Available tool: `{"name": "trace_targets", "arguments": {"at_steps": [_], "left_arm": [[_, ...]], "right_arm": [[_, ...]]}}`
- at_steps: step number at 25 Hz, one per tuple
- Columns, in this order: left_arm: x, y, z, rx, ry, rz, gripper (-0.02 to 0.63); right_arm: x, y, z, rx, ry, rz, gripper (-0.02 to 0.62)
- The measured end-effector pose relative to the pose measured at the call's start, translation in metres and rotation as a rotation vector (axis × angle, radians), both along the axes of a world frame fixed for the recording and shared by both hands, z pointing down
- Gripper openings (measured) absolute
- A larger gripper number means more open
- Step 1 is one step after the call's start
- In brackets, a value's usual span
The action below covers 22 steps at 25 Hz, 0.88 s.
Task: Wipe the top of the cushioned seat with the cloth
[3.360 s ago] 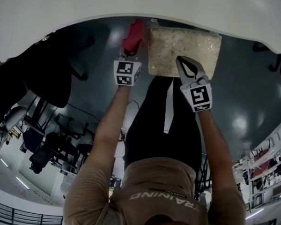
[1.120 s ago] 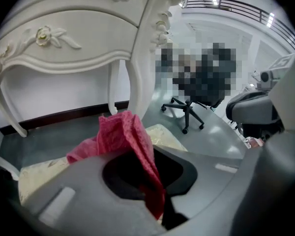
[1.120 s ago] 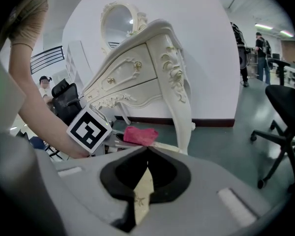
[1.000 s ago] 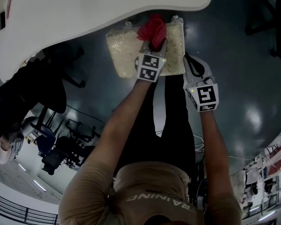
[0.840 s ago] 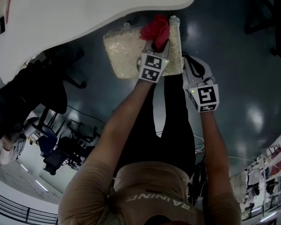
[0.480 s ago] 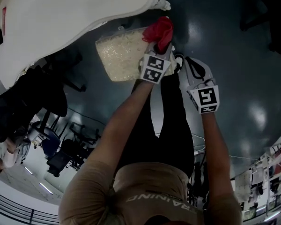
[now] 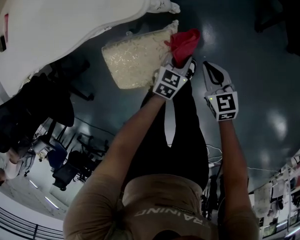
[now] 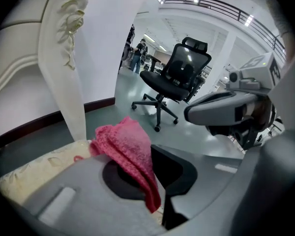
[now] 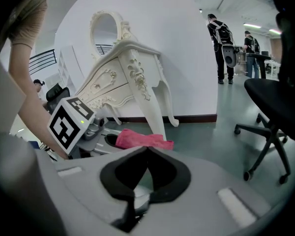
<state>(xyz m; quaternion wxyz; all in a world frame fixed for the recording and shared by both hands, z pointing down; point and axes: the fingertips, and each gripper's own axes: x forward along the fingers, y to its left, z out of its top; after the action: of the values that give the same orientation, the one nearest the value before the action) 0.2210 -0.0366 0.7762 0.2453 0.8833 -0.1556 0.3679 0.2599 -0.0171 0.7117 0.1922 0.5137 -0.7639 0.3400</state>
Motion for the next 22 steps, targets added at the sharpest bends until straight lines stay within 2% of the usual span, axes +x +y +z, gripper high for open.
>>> {"name": "trace_targets", "arguments": {"at_steps": [5, 9, 13, 22], "left_arm": [[-0.017, 0.011, -0.022, 0.003, 0.059, -0.023, 0.038], [-0.047, 0.02, -0.037, 0.006, 0.09, -0.049, 0.038], [-0.094, 0.017, -0.049, 0.043, 0.114, -0.094, 0.038], [-0.232, -0.005, -0.086, 0.107, 0.12, -0.298, 0.038]], "right_arm": [[-0.03, -0.006, -0.001, 0.01, -0.008, -0.007, 0.002], [-0.066, -0.006, -0.01, 0.018, -0.016, -0.031, 0.002], [-0.109, -0.006, -0.015, 0.029, -0.014, -0.076, 0.002], [-0.208, -0.003, -0.031, 0.026, -0.004, -0.196, 0.002]]}}
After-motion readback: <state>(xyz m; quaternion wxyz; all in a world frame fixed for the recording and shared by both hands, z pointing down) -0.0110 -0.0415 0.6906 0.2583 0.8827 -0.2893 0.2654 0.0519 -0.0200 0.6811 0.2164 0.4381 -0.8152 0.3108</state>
